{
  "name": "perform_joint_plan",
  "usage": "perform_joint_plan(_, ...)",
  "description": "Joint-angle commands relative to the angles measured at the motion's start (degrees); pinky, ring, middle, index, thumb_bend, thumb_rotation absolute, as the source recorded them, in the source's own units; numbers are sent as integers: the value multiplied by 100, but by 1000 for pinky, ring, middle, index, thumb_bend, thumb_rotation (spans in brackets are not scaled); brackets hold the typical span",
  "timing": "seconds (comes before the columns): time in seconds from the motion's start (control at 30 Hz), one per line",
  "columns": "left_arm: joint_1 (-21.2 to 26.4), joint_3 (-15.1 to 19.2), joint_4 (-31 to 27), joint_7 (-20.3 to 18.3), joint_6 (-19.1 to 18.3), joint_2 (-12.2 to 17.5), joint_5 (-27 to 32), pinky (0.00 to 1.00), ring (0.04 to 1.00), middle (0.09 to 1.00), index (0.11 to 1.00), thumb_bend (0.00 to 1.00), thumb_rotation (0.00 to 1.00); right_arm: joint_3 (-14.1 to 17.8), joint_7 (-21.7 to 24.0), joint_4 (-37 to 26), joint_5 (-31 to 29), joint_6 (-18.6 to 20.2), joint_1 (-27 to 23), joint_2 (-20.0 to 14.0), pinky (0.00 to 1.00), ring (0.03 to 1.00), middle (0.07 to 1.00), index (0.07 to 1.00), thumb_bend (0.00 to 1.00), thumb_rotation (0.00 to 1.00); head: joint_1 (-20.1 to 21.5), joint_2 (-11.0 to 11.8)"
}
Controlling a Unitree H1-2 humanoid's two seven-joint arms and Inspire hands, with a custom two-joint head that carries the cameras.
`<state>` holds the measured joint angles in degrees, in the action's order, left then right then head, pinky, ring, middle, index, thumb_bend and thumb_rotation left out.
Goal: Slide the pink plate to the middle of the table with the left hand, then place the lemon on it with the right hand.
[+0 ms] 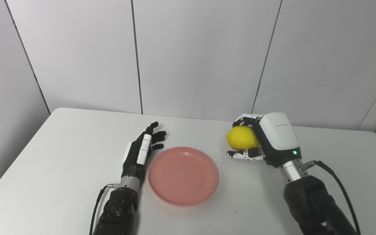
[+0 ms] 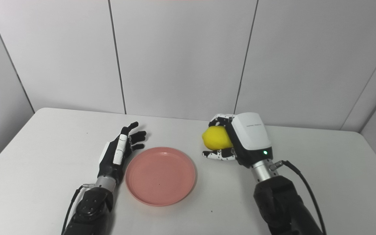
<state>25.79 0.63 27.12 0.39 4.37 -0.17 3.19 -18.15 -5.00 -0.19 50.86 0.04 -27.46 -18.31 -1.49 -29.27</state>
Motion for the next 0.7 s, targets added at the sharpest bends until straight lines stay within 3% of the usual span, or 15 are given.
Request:
perform_joint_plan(0.0, -189, -149, 302, -123, -263, -236, -2, 720, 773, 728, 821, 809, 968, -54, -55, 12, 10, -250, -350, 97, 133, 198, 296, 485, 508, 149, -3, -7)
perform_joint_plan(0.17, -182, -142, 306, -119, -248, -237, 0, 714, 765, 726, 816, 805, 959, -306, -26, 171, 205, -224, -501, 288, 142, 211, 314, 485, 507, 155, -7, 6)
perform_joint_plan(0.4, -153, -163, 352, -108, -213, -238, -37, 708, 765, 738, 819, 808, 964, -377, 142, 367, 123, -145, -695, 618, 146, 212, 308, 484, 507, 150, -7, 9)
perform_joint_plan(0.67, -109, -145, 419, -96, -177, -223, -37, 713, 766, 736, 820, 791, 971, -851, 57, 1073, 420, -274, -943, 842, 128, 193, 296, 488, 511, 146, -3, 47)
